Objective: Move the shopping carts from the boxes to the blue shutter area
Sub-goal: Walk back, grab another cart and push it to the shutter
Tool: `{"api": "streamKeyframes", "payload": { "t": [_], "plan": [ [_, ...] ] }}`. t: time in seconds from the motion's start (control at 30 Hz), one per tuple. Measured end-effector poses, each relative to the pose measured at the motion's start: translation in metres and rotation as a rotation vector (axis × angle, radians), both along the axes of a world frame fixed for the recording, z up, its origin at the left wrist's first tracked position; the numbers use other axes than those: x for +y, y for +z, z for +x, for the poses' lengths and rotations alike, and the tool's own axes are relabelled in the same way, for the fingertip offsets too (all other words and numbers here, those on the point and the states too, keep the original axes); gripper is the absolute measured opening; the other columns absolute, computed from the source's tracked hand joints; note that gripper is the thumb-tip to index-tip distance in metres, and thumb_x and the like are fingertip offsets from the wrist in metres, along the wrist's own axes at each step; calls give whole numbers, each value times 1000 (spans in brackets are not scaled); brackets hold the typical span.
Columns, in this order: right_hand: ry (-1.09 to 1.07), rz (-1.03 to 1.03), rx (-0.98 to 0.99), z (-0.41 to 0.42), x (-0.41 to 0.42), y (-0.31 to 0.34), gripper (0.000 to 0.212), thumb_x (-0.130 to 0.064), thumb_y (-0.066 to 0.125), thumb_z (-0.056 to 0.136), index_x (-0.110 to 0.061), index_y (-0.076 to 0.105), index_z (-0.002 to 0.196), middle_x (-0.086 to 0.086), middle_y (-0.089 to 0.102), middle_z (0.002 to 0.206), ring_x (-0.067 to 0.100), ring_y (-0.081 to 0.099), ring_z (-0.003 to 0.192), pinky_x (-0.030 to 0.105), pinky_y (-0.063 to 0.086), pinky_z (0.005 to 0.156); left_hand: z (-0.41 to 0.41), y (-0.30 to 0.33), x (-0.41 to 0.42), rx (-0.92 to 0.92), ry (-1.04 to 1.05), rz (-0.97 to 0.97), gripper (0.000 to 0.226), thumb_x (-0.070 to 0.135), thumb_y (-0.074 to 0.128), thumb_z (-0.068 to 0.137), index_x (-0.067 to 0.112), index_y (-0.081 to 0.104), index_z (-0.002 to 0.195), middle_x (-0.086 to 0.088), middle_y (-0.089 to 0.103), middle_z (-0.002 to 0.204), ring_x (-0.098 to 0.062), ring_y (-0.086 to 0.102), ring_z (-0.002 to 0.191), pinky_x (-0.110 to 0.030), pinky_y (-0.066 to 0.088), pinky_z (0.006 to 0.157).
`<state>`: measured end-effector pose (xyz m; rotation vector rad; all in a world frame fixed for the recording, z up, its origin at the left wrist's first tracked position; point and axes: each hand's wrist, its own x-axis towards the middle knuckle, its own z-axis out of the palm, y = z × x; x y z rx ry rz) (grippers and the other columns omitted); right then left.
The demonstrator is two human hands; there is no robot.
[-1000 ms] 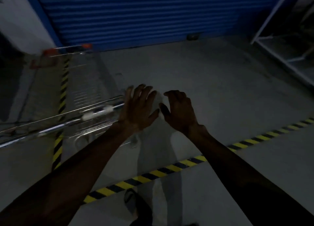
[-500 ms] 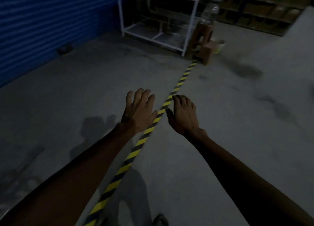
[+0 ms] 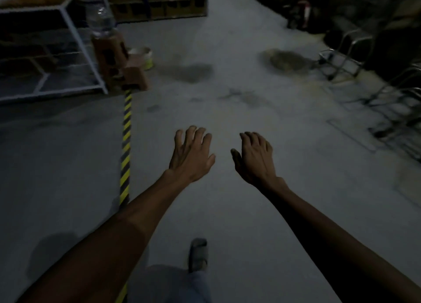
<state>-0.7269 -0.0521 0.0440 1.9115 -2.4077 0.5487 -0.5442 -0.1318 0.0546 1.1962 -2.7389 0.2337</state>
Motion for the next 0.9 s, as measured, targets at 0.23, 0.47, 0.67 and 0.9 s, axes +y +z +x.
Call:
{"api": "streamKeyframes", "payload": {
  "t": [0.23,0.47,0.67,0.9],
  "plan": [
    [-321,8,-10,-123,-59,8,54,-40,45,98,-6,42,139,15,46,139,35,37,131,49,29,106,-148,7,-119,-23,-275,-19,59,47,50,89,9,49,134,-13,47,140,-34,37,131,-56,24,107],
    [-658,23,-44,-246,-34,10,50,-38,44,98,-6,44,137,15,48,137,36,40,128,50,30,105,-318,10,-142,-58,-563,2,58,49,47,91,14,45,137,-10,43,144,-32,32,136,-54,21,109],
    [-879,-1,-67,-381,3,-2,58,-44,32,93,-6,49,134,16,53,131,37,46,122,49,34,102,-486,5,-125,-56,-759,-6,59,49,48,91,13,45,138,-11,42,146,-33,30,138,-55,19,110],
    [-1009,26,-52,-541,28,-3,50,-36,51,95,-6,47,135,17,52,133,36,44,122,48,32,102,-675,8,-100,-59,-888,-14,60,49,48,92,13,43,139,-11,40,147,-34,26,139,-54,17,110]
  ]
}}
